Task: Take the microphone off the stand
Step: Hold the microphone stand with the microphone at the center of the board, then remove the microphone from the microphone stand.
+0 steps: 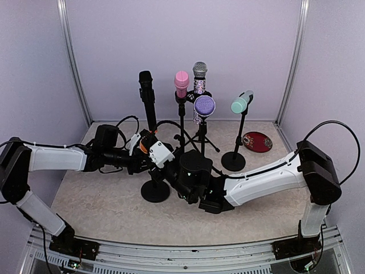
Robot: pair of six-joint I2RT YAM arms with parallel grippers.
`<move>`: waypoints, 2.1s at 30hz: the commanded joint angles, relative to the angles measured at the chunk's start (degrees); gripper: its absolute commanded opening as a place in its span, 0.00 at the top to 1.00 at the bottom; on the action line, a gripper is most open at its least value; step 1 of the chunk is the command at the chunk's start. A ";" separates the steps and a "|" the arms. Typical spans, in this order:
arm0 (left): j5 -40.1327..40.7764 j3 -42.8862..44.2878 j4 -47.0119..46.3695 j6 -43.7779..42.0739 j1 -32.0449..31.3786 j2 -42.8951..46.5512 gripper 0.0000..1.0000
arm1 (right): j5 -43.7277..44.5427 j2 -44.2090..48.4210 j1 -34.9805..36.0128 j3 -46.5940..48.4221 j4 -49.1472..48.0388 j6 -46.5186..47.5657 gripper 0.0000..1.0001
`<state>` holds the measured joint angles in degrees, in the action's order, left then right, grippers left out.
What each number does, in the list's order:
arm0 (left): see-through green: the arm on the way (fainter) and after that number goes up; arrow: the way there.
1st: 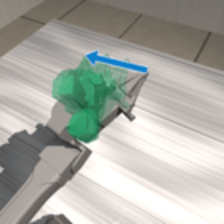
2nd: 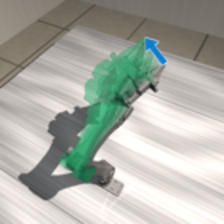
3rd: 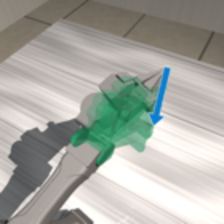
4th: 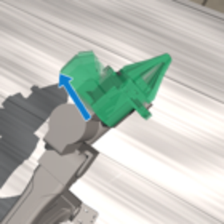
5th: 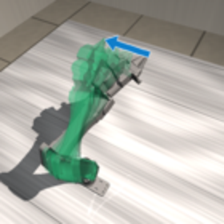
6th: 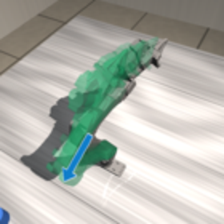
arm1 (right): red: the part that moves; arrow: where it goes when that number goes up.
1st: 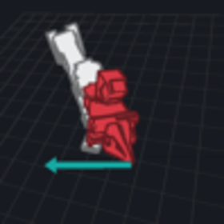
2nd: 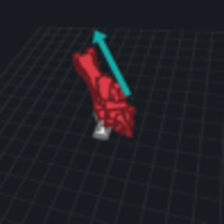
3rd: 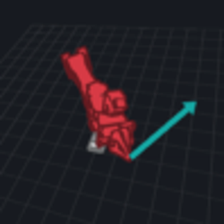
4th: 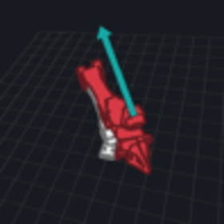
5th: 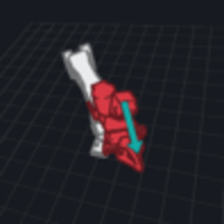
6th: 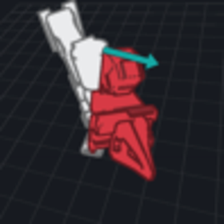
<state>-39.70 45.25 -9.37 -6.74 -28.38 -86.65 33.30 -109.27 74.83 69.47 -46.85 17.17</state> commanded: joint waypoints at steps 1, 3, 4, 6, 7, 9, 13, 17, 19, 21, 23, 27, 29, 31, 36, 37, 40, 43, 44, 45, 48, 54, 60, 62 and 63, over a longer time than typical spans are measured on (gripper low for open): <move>1.39 0.40 -0.02 1.99 0.00 -0.26 0.95 | -2.76 3.82 1.58 -0.36 -1.05 -1.72 1.00; 2.49 -0.64 -0.52 2.02 0.11 0.28 1.00 | -2.68 4.65 1.84 -0.88 -1.72 0.12 1.00; 2.82 -1.00 -0.45 1.82 0.08 0.49 1.00 | -2.45 5.15 2.01 -1.03 -1.90 1.03 1.00; 3.72 -1.59 -0.21 1.13 0.02 0.68 1.00 | -2.29 5.97 2.35 -1.25 -2.35 2.41 1.00; 4.16 -1.91 -0.28 0.75 0.08 0.77 1.00 | -2.18 6.33 2.56 -1.29 -2.43 3.05 1.00; 5.14 -2.69 -0.97 -0.10 0.51 0.81 1.00 | -1.66 6.97 3.25 -1.09 -2.98 4.49 1.00; 5.91 -3.07 -1.66 -1.09 1.11 0.31 1.00 | -0.29 8.08 5.06 -0.42 -3.91 7.41 1.00; 7.34 -2.37 -1.40 -3.09 1.14 -0.84 1.00 | 1.20 8.91 7.09 0.34 -4.04 9.94 1.00; 7.64 -1.40 -0.41 -3.76 1.39 -1.69 1.00 | 1.98 9.35 8.01 0.58 -4.47 11.20 1.00; 7.71 -0.49 0.52 -4.47 1.46 -2.23 1.00 | 2.35 9.88 8.71 0.64 -4.66 11.90 1.00; 8.14 -0.14 0.66 -4.72 1.32 -2.61 1.00 | 2.68 10.40 9.21 0.60 -4.77 12.05 1.00; 9.94 1.21 2.91 -5.08 0.31 -3.61 1.00 | 3.46 11.00 10.07 0.93 -4.60 12.56 1.00; 11.10 2.44 4.91 -5.05 -0.12 -4.47 1.00 | 4.22 11.25 10.43 1.15 -4.37 12.69 1.00; 11.37 3.27 6.27 -5.07 -0.26 -4.90 1.00 | 5.01 11.64 10.91 1.40 -4.23 12.90 1.00; 10.16 2.56 5.50 -4.21 0.24 -4.39 1.00 | 6.68 12.33 12.14 1.50 -4.41 13.06 1.00; 9.83 2.29 5.11 -3.98 0.34 -4.21 1.00 | 6.94 12.28 12.29 1.54 -4.34 13.07 1.00; 9.43 1.64 3.99 -3.01 0.61 -3.90 1.00 | 7.36 12.00 12.64 1.54 -4.48 13.00 1.00; 8.75 1.06 4.02 -2.61 1.03 -3.83 1.00 | 6.95 11.48 12.69 2.06 -4.26 13.23 1.00; 8.54 0.76 3.81 -2.65 0.97 -3.68 1.00 | 6.95 11.27 12.63 2.19 -4.25 13.53 1.00; 8.09 0.34 3.27 -2.66 0.96 -3.37 1.00 | 7.06 10.82 12.34 2.21 -4.03 13.76 1.00; 7.12 -0.02 2.79 -3.05 0.59 -2.44 1.00 | 6.15 10.22 10.62 0.98 -2.25 11.59 0.56; 7.07 1.14 7.14 -3.83 0.07 -1.48 1.00 | 1.92 8.70 7.14 1.66 4.50 6.96 0.16; 6.51 0.45 7.35 -3.94 0.24 -0.84 1.00 | 1.51 5.28 5.24 4.37 5.66 7.70 0.18; 6.16 0.38 7.34 -3.83 0.19 -0.76 1.00 | 1.75 4.61 4.63 4.52 6.07 7.43 0.20; 5.87 0.36 7.56 -3.87 0.17 -0.56 1.00 | 1.89 4.38 4.36 4.29 6.29 7.18 0.21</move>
<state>-38.22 46.44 -7.81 -10.72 -29.28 -87.48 35.68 -102.67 80.47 72.71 -41.41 25.61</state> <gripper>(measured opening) 0.219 0.804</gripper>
